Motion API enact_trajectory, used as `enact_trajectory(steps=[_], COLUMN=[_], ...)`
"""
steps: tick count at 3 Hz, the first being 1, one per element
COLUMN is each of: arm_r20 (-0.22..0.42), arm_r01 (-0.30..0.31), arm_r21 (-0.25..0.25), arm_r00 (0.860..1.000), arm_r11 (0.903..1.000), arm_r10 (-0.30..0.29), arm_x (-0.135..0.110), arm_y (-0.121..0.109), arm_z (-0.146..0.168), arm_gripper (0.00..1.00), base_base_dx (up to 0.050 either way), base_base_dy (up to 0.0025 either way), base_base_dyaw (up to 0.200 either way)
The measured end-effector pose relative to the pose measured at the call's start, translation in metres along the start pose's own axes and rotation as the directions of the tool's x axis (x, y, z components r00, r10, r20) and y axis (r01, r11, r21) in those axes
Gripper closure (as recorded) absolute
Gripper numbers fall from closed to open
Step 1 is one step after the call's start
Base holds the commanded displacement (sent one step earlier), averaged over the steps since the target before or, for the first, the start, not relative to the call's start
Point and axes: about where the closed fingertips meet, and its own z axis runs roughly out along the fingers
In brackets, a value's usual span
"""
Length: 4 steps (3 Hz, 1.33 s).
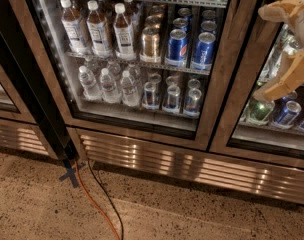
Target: Open left fridge door
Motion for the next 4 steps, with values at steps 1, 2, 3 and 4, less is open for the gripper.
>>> enact_trajectory(steps=[1,2,3,4], arm_r20=[0.069,0.058,-0.009,-0.083], arm_r01=[-0.016,-0.046,-0.081,-0.117], arm_r21=[0.045,0.093,0.150,0.213], arm_r00=[0.998,0.997,0.997,0.987], arm_r11=[0.9989,0.9945,0.9854,0.9699], arm_r10=[0.013,0.041,0.083,0.138], arm_x=[-0.002,-0.001,0.001,0.005], arm_y=[-0.007,-0.017,-0.034,-0.047], arm_z=[0.004,0.013,0.019,0.019], arm_gripper=[0.00,0.00,0.00,0.00], base_base_dx=[0.000,0.000,0.000,0.000], base_base_dy=[0.00000,0.00000,0.00000,0.00000], base_base_dyaw=[0.000,0.000,0.000,0.000])
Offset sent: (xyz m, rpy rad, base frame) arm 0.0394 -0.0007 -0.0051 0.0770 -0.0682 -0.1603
